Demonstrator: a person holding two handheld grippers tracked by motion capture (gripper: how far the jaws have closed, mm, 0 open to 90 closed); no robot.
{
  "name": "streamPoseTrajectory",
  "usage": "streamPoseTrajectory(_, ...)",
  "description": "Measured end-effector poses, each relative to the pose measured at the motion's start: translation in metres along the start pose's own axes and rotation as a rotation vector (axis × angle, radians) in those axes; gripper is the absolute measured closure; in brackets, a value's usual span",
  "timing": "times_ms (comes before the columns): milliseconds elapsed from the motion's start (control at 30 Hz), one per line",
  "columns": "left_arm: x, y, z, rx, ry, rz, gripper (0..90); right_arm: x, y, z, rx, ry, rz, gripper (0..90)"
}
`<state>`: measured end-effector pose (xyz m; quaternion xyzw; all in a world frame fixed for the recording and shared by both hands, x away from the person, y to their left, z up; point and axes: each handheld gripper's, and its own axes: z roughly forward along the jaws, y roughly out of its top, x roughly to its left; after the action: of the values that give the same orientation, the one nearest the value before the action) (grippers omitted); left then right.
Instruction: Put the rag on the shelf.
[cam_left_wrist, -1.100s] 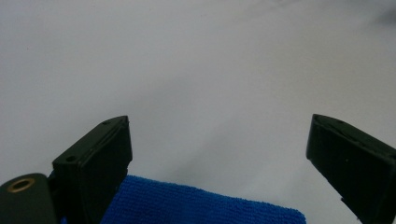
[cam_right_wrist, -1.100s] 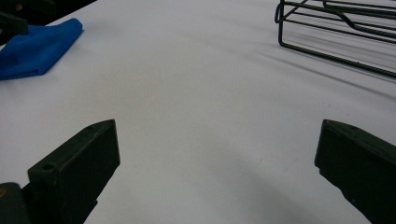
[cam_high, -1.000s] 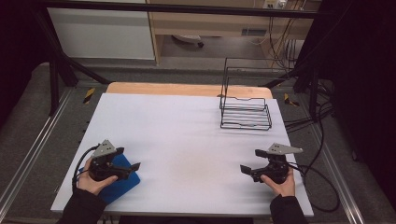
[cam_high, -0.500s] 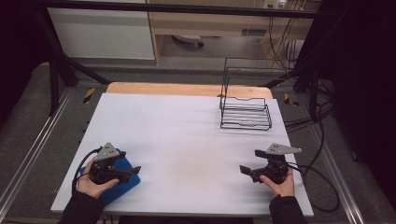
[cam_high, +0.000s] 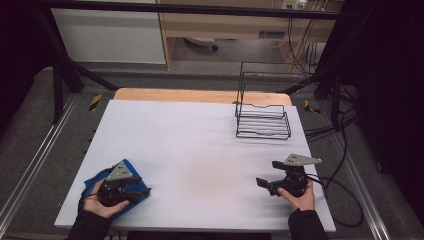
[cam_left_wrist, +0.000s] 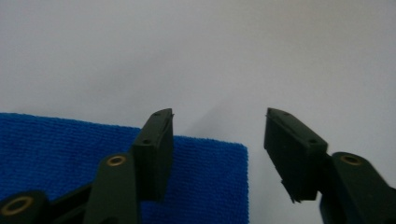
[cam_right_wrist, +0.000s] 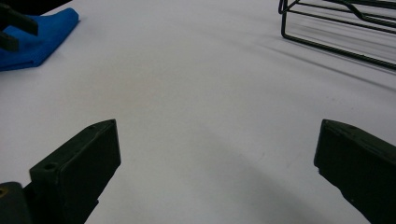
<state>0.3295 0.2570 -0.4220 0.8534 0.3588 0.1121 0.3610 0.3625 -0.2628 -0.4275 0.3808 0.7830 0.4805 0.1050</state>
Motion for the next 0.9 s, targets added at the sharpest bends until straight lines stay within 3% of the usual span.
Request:
streamPoseTrajectory(233,-0.007,-0.001,0.007,0.07,-0.03,0.013,65.1,0.0,0.0,0.0,0.005,0.0,0.001,1.2)
streamPoseTrajectory(367,-0.01,-0.002,0.013,0.096,-0.017,0.013,69.3,0.0,0.0,0.0,0.004,-0.001,0.001,1.2)
streamPoseTrajectory(433,-0.01,-0.003,0.017,0.108,-0.002,0.013,75.9,0.0,0.0,0.0,0.006,0.0,0.0,1.2)
streamPoseTrajectory(700,-0.012,-0.003,0.019,0.112,0.03,0.006,86.7,0.0,0.0,0.001,0.008,0.001,0.001,1.3)
streamPoseTrajectory(900,-0.011,-0.002,0.017,0.091,0.03,0.004,88.7,0.0,0.0,0.0,0.003,0.0,0.0,1.3)
